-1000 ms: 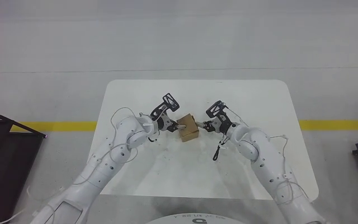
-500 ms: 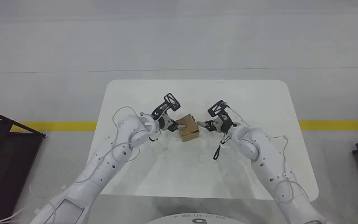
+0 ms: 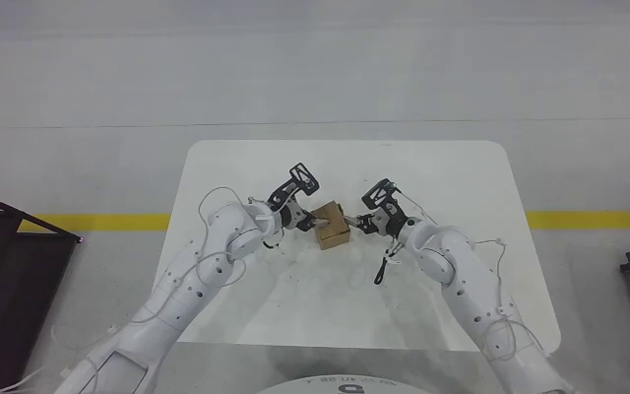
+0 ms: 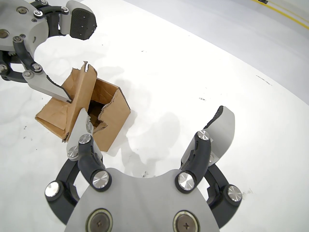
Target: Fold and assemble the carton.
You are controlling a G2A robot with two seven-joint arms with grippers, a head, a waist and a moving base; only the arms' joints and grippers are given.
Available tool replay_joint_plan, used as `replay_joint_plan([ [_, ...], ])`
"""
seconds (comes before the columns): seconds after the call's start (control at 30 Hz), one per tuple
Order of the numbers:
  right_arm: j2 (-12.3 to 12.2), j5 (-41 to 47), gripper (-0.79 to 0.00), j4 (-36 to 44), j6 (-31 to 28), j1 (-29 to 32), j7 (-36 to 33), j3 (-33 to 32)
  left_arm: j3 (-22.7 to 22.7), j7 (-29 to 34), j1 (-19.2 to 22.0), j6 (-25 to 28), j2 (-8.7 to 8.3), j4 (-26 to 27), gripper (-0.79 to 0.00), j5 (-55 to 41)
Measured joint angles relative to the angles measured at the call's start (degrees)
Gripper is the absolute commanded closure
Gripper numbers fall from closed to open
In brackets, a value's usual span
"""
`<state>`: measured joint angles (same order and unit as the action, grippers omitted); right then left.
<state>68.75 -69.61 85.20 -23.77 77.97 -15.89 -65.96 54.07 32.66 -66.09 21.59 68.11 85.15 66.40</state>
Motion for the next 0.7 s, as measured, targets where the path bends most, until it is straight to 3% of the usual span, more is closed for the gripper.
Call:
replay_joint_plan([
  [0.33,-0.1,-0.1,-0.785,0.3,0.4,0.2,-0.4,-0.1,-0.8,0.4,0.9,0.0,0.4,1.4,-0.785,-0.2],
  [0.7,-0.4,-0.7,-0.785,1.3,0.1,0.7,-1.5,-0.4,-2.6,-0.2,2.5,-0.3,1.18,-1.7,-0.785,0.4],
])
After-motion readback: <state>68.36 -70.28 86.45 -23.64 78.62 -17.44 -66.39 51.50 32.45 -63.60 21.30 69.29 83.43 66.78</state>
